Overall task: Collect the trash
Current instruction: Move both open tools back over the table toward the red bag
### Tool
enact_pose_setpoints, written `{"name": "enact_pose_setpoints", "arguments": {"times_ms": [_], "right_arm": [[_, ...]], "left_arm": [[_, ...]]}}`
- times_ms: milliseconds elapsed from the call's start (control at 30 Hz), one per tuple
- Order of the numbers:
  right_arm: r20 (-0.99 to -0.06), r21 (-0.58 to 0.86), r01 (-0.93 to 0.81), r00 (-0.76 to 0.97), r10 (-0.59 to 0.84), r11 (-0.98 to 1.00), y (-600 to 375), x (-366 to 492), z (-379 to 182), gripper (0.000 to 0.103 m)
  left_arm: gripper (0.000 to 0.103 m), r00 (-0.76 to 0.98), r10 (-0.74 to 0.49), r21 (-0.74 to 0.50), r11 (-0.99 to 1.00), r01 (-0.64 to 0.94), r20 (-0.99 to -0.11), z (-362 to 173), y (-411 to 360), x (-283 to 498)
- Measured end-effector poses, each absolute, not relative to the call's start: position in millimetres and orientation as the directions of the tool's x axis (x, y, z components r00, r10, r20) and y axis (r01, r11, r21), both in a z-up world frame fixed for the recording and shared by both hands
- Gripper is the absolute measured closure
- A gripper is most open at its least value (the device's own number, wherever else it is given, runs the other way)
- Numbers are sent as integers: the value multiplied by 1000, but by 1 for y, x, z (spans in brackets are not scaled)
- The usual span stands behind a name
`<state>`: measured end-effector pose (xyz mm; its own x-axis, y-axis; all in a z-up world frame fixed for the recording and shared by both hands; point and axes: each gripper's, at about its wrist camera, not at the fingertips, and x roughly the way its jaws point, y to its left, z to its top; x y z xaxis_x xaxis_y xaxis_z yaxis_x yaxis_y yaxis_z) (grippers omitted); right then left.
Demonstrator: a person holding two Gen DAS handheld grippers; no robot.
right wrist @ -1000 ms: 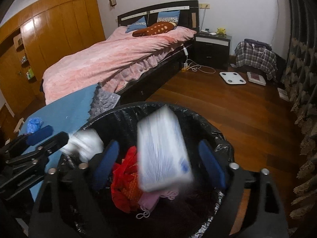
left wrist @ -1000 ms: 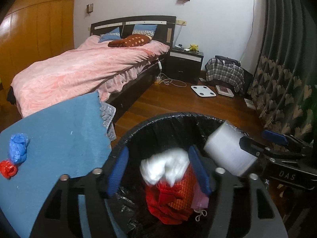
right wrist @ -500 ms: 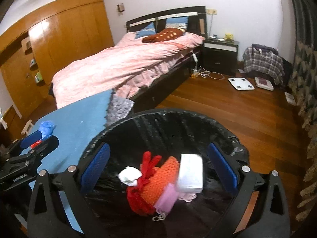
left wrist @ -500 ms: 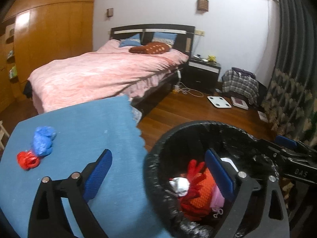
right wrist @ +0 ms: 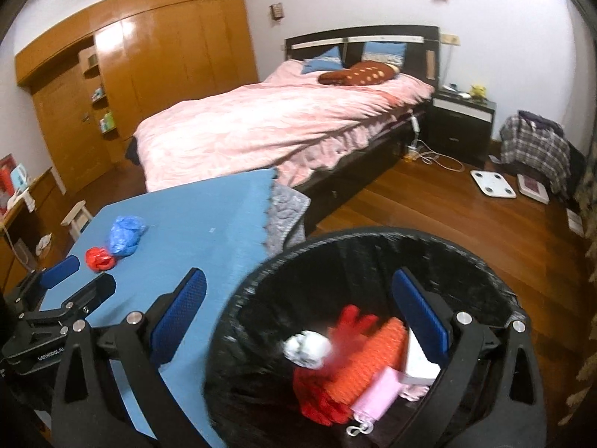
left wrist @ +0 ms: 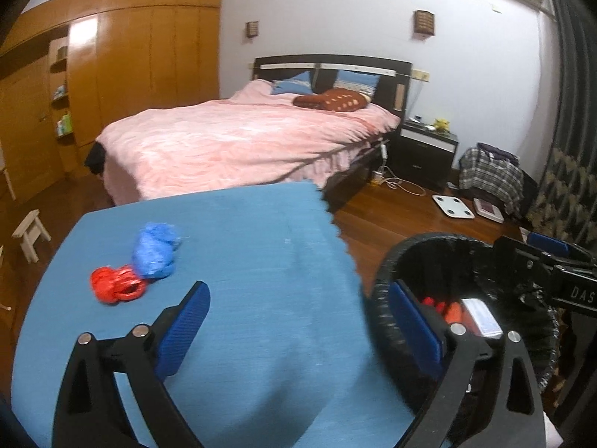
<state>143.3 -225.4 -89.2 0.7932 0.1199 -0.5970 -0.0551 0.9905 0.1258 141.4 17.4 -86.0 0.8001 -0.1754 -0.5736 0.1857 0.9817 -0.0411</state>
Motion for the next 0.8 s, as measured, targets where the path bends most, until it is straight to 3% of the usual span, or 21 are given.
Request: {"name": "enact_pose_setpoints", "arguments": {"times_ms": [800], "right_arm": [[-608, 98, -259, 749, 264, 961, -77, 204, -101, 6]], "left_arm": [[9, 796, 65, -12, 996, -90, -602, -124, 175, 178]]}}
